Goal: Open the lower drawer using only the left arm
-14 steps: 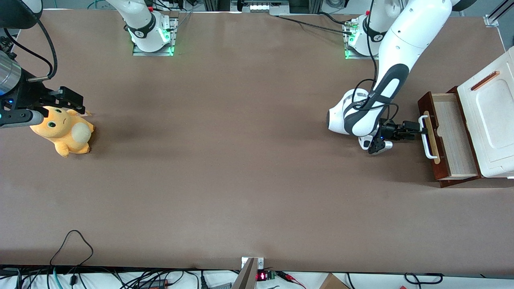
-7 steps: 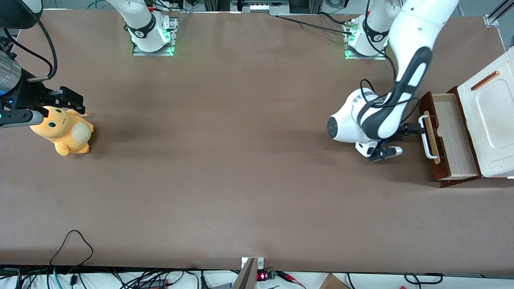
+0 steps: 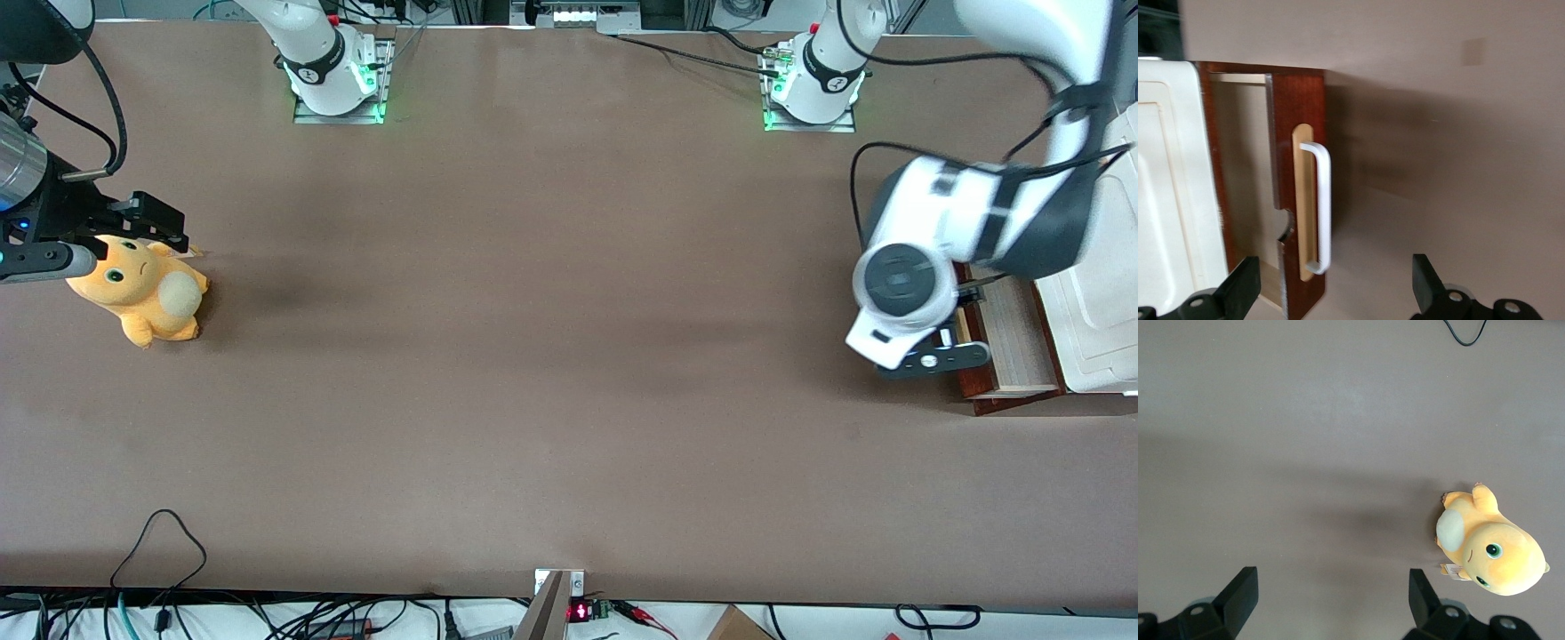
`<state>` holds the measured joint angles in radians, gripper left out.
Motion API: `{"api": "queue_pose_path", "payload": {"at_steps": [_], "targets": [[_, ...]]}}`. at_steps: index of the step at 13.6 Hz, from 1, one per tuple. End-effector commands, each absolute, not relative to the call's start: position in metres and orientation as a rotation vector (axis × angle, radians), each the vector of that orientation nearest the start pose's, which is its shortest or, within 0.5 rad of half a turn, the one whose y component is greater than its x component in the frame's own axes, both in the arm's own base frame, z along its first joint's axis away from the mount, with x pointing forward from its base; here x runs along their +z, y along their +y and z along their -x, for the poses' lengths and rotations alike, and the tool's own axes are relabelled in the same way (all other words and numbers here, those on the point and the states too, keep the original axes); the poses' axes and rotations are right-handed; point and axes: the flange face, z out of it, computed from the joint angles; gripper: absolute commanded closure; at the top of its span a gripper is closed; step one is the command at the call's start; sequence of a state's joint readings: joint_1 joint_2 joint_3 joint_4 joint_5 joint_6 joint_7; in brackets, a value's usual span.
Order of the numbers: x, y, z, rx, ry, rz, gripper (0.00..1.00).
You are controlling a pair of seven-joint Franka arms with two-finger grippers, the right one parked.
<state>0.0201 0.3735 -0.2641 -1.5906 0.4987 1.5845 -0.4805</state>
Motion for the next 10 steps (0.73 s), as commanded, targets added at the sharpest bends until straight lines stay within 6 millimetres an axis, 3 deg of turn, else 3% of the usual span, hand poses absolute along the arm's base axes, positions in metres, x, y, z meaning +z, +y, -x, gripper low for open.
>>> {"api": "queue_pose_path", "payload": {"at_steps": [1,3,7,10], "targets": [[0.472,-0.056,-0.612,0.251,-0.136,2.877,0.0],[0.506,-0.027,-0.603,0.244,-0.099,3.072,0.0],[0.553,-0.021,-0.585,0.119,0.061,3.12,0.0],[0.575,-0.021,-0.569,0.049,0.204,3.114,0.0]]}}
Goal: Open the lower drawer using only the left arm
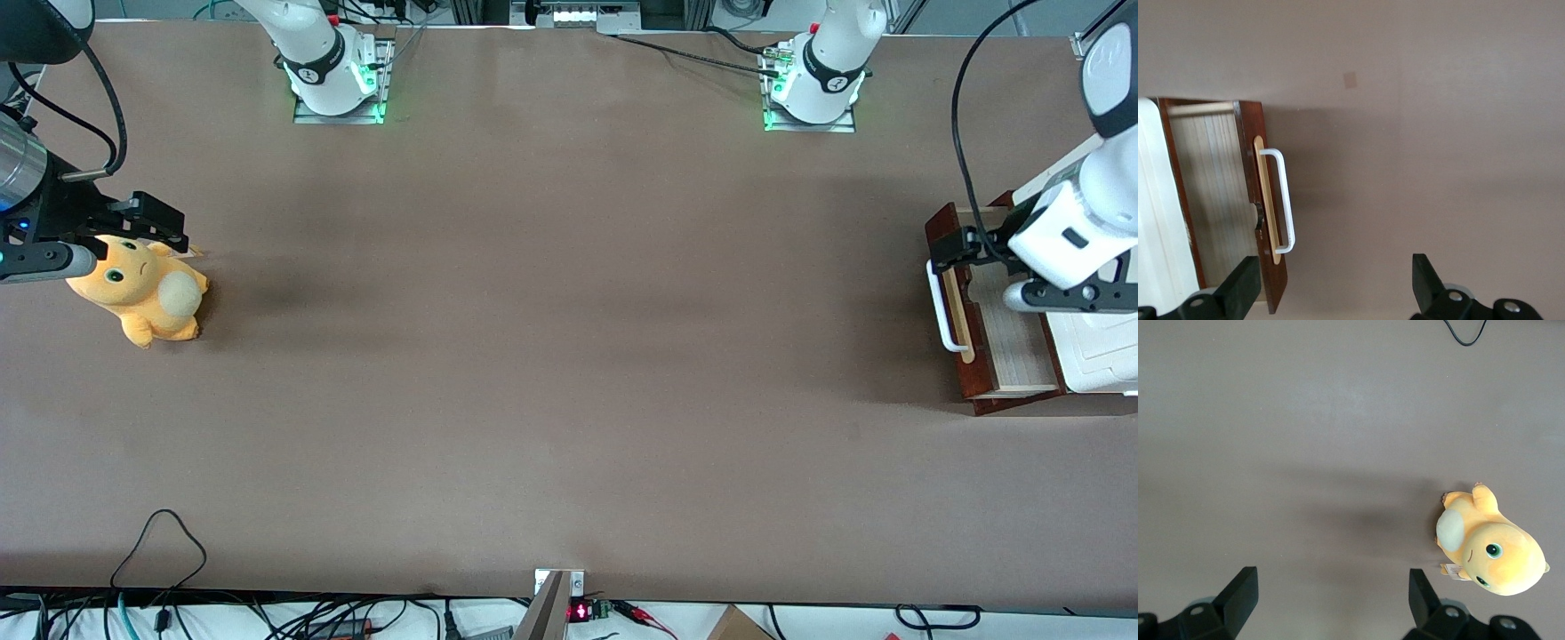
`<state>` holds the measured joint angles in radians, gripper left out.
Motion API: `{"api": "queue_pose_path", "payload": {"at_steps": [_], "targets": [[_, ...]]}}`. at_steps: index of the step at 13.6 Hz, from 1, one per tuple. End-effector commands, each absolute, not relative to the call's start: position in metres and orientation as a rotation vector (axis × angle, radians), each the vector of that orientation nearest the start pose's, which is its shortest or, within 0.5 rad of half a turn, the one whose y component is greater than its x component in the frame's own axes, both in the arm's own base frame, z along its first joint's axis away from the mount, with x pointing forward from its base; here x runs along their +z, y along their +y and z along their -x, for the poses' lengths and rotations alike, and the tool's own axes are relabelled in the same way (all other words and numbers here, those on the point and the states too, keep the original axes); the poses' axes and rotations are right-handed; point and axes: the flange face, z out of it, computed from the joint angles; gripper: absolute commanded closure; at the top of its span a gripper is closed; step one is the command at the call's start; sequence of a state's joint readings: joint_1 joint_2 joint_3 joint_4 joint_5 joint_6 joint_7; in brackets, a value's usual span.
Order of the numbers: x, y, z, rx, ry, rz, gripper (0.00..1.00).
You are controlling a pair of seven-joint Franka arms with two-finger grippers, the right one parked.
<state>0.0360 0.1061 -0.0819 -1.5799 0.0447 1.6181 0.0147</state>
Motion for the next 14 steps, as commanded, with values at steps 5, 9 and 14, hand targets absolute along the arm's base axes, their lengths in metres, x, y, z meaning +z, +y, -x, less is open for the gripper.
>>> {"api": "queue_pose_path", "payload": {"at_steps": [5,9,14], "targets": [[0.5823,-0.021,-0.5628,0.025,0.226,3.113,0.0],[0.5843,-0.0206,-0.5643,0.008,0.228,3.108,0.0],[0.5857,-0.0198,-0.5643,0.006,0.223,3.11,0.0]]}}
